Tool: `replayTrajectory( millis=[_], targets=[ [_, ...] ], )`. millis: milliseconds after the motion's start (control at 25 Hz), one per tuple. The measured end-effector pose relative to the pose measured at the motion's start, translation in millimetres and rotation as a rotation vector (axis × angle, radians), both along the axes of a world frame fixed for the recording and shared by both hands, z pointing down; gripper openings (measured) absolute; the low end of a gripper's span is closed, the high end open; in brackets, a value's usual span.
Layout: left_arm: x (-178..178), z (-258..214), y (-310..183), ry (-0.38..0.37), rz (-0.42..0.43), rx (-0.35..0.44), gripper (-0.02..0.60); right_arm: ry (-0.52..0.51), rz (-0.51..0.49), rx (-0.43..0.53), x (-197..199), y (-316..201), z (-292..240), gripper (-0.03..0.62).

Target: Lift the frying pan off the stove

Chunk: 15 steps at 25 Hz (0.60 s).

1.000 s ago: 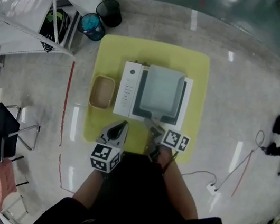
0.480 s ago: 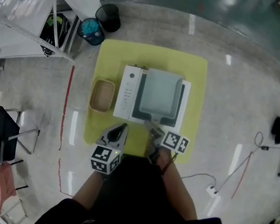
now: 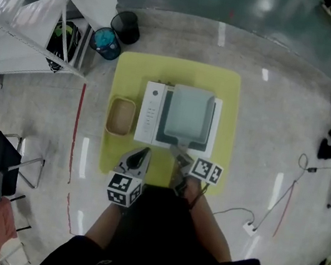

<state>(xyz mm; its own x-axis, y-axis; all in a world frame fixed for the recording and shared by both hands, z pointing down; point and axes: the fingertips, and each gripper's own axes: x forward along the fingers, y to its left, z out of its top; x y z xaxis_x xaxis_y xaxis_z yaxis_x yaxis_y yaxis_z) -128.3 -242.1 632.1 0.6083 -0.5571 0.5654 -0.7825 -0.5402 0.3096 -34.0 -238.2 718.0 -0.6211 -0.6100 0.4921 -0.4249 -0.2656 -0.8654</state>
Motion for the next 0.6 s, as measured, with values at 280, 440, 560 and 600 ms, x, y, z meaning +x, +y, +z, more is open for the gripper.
replayTrajectory(
  millis=[280, 440, 560, 600],
  targets=[
    [1.8, -15.3, -2.5, 0.032, 0.029, 0.042, 0.043, 0.023, 0.028, 0.058, -1.8, -4.4, -26.5, 0.152],
    [4.8, -24.9, 2.3, 0.056, 0.056, 0.065, 0.044, 0.047, 0.041, 0.086, 1.9, 0.9, -46.9, 0.152],
    [7.5, -30.2, 7.8, 0.068, 0.078, 0.077, 0.043, 0.060, 0.049, 0.111, 6.2, 7.7, -61.0, 0.152],
    [8.4, -32.0, 8.9, 0.072, 0.081, 0.081, 0.044, 0.064, 0.050, 0.116, 7.5, 9.8, -65.2, 0.152]
  ],
)
